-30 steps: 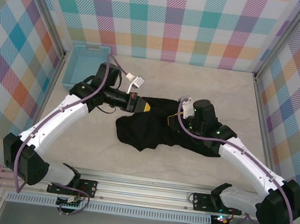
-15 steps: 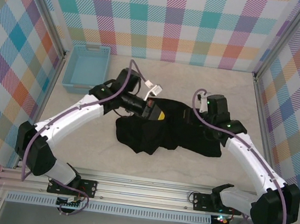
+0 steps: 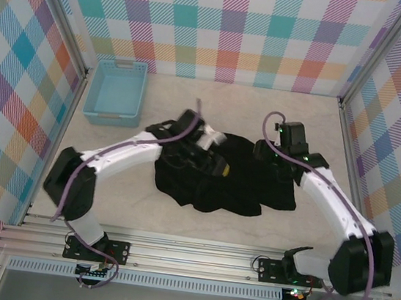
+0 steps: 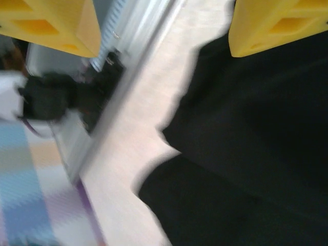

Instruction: Fold the inside-out t-shirt

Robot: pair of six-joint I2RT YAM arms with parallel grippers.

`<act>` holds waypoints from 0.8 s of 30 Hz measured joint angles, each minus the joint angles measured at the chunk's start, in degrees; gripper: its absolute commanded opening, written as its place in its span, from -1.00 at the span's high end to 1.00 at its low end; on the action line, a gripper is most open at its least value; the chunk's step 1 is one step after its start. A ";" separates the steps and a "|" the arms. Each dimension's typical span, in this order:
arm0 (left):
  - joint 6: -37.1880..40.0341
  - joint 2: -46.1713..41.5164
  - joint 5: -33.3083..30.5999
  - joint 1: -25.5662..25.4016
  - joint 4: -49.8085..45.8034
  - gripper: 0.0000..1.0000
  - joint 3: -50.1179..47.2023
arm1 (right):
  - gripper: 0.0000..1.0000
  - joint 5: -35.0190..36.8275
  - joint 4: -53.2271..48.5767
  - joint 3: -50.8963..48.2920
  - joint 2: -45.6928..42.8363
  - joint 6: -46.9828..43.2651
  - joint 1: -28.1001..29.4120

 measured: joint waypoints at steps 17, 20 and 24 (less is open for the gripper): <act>-2.60 18.16 -21.07 16.87 3.89 -0.36 1.97 | -0.47 -3.32 -4.59 32.52 45.05 -3.41 0.02; -2.69 19.52 -17.77 16.61 4.00 -0.16 2.05 | -0.35 -4.74 -6.73 34.01 47.41 -2.99 0.04; -3.21 21.31 -13.60 16.33 4.92 0.27 2.78 | 0.13 -6.40 -7.13 35.12 48.13 -2.05 -0.02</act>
